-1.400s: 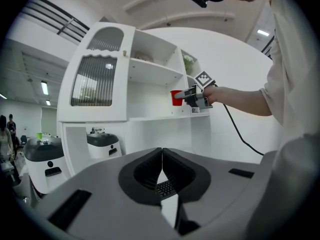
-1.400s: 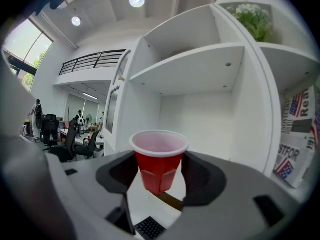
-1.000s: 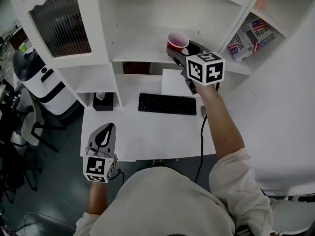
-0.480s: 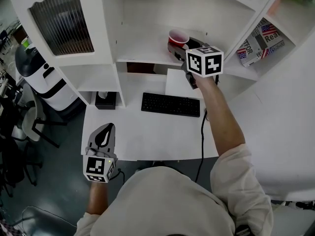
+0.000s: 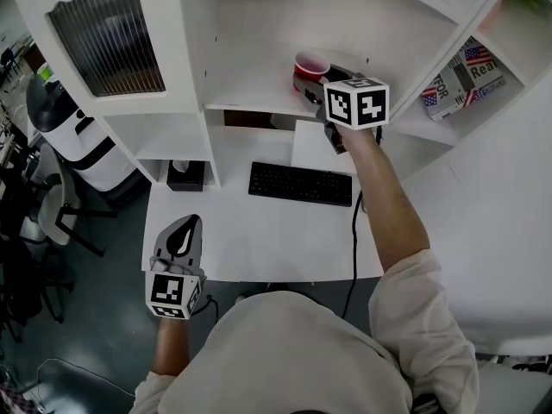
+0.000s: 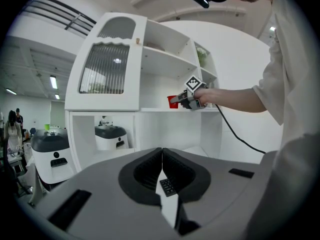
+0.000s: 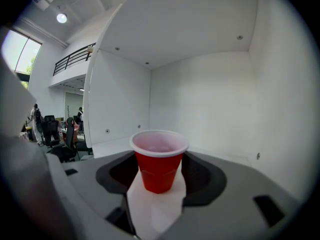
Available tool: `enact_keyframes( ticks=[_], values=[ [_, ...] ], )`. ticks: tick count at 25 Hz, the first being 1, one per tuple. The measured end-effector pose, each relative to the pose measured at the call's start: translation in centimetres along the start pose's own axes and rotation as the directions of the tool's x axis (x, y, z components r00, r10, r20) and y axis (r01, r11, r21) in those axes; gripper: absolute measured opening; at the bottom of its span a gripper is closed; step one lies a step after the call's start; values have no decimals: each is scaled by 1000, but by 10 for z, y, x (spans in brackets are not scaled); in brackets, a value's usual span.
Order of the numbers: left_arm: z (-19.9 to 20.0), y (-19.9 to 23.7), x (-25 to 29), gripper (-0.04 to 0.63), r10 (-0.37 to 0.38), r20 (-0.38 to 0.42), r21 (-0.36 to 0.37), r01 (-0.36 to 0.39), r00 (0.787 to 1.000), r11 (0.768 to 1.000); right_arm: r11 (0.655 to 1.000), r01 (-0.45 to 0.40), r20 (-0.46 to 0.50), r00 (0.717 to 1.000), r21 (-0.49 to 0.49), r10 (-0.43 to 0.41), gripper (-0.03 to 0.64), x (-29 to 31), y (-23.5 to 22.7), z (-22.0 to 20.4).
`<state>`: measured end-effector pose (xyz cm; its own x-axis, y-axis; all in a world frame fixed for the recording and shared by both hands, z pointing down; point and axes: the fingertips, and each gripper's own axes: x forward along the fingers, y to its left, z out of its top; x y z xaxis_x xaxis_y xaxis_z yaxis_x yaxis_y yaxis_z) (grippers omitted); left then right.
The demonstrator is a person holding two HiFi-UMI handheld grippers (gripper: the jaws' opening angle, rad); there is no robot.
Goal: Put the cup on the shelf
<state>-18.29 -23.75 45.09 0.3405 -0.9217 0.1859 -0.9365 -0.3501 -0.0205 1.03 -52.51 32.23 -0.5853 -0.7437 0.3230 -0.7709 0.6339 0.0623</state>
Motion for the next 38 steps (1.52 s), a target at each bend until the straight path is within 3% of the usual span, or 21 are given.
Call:
enact_keyframes(
  ticks=[13, 38],
  values=[
    [-2, 1, 2, 5, 3, -1, -3, -3, 1000, 1000, 1000, 0, -34, 999, -2, 0, 282, 5, -1, -3],
    [0, -7, -1, 3, -20, 2, -8, 20, 1000, 1000, 1000, 26, 2, 1000, 1, -26, 333, -17, -5, 0]
  ],
)
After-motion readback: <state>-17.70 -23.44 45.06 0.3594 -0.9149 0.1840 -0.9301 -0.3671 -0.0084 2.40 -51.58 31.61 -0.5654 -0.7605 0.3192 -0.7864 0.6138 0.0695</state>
